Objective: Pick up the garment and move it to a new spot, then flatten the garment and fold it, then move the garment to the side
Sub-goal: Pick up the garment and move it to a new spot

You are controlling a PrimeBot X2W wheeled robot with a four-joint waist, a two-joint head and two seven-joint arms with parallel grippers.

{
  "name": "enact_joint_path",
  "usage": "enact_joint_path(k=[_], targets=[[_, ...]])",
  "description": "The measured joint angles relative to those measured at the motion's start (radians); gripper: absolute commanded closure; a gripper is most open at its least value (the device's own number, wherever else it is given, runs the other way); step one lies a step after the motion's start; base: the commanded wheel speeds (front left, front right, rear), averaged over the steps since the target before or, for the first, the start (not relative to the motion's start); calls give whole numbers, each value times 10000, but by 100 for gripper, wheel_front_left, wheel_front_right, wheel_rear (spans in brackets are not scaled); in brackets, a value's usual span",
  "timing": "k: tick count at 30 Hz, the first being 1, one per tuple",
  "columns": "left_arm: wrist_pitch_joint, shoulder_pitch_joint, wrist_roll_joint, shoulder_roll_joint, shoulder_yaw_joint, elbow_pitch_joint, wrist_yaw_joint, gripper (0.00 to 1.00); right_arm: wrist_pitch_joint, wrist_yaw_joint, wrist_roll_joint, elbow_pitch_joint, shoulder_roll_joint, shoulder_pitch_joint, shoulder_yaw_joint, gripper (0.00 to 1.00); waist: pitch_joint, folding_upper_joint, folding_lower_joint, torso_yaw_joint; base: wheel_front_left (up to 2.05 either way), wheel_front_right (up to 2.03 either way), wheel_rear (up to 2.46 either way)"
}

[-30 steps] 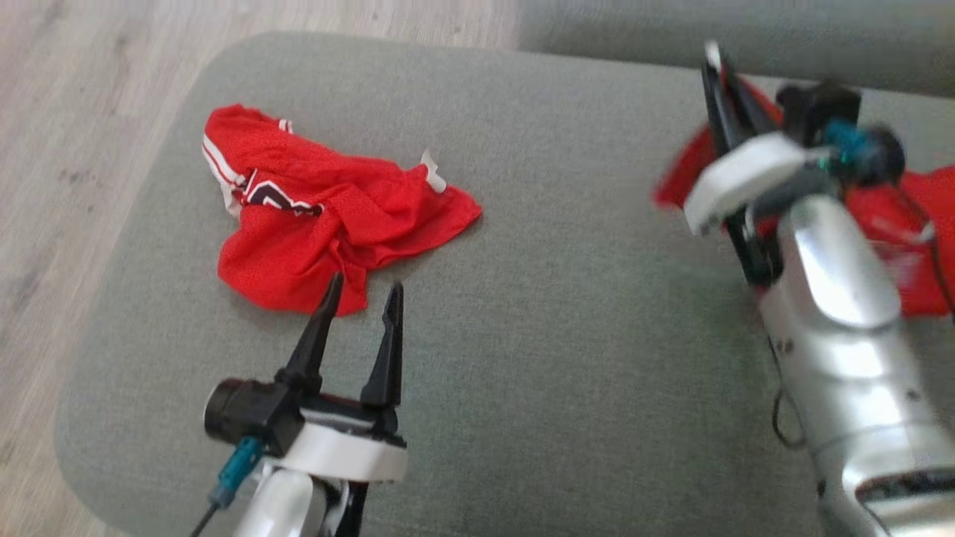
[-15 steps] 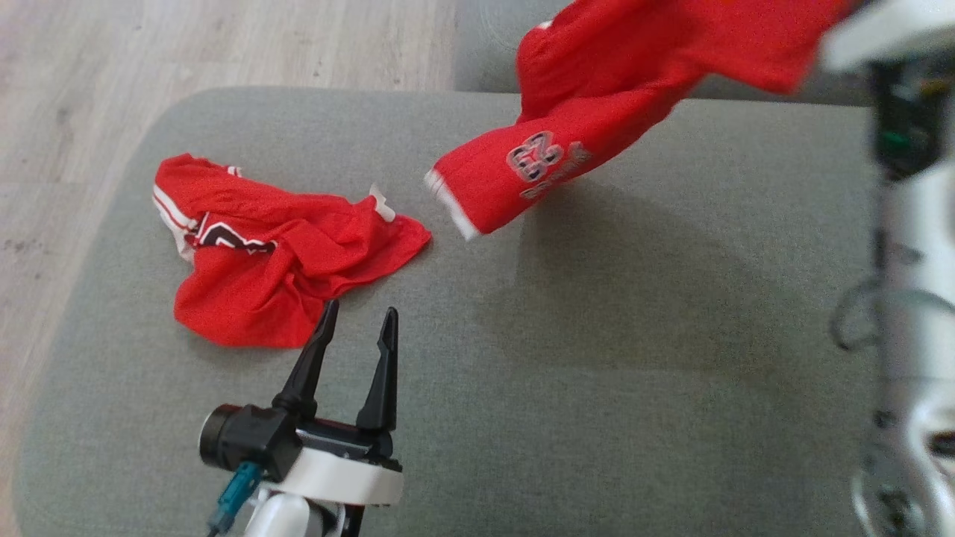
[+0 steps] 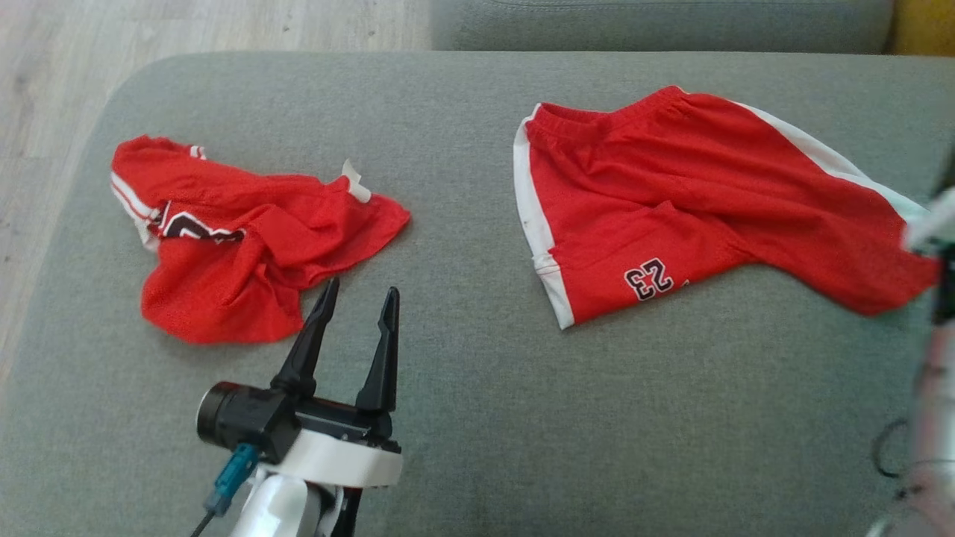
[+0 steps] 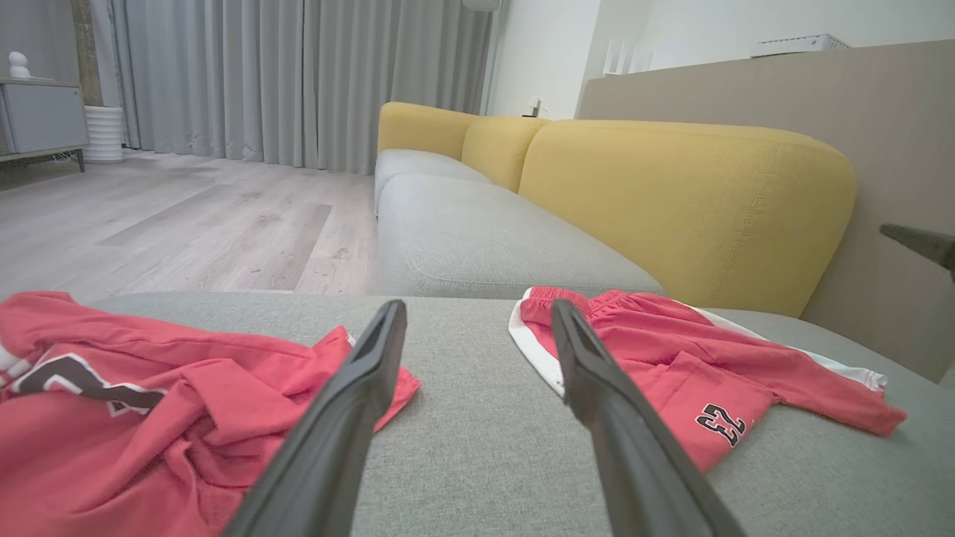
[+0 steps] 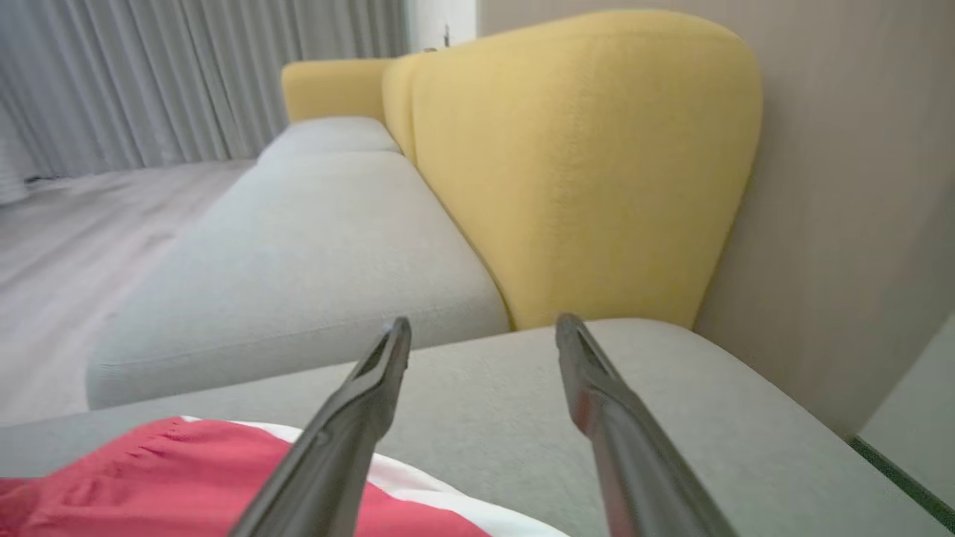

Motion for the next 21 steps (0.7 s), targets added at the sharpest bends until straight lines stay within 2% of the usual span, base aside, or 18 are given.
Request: enact_joint_path(k=[4, 8, 9, 11, 14, 17, 21], targets=[[0, -2, 33, -2, 153, 98, -40, 0, -838, 0, 63, -35, 616, -197, 773, 0, -85, 0, 0, -193, 0, 0, 0], [0, 1, 59, 0, 224, 98, -40, 0, -1532, 0, 966, -378, 694, 9, 2236, 0, -263, 0, -1, -420, 0, 0, 0], [0, 3, 59, 0, 226, 98, -40, 0, -1657, 0, 1482, -483, 686, 160, 2761, 0, -323, 0, -1, -468, 0, 0, 0], [0, 11, 59, -2, 222, 100, -40, 0, -1827, 0, 2541, -752, 690, 709, 3881, 0, -456, 0, -1, -545, 0, 0, 0], [0, 51, 59, 0, 219, 100, -29, 0, -1992, 0, 3358, -1392, 740, 2031, 5241, 0, -621, 0, -1, -645, 0, 0, 0], [0, 105, 59, 0, 215, 96, -29, 0, -2036, 0, 4071, -1944, 773, 3368, 6067, 0, -733, 0, -3, -685, 0, 0, 0], [0, 224, 59, 0, 199, 92, -29, 0, -2092, 0, 4209, -2466, 802, 4334, 6669, 0, -707, 0, -3, -622, 0, 0, 0]])
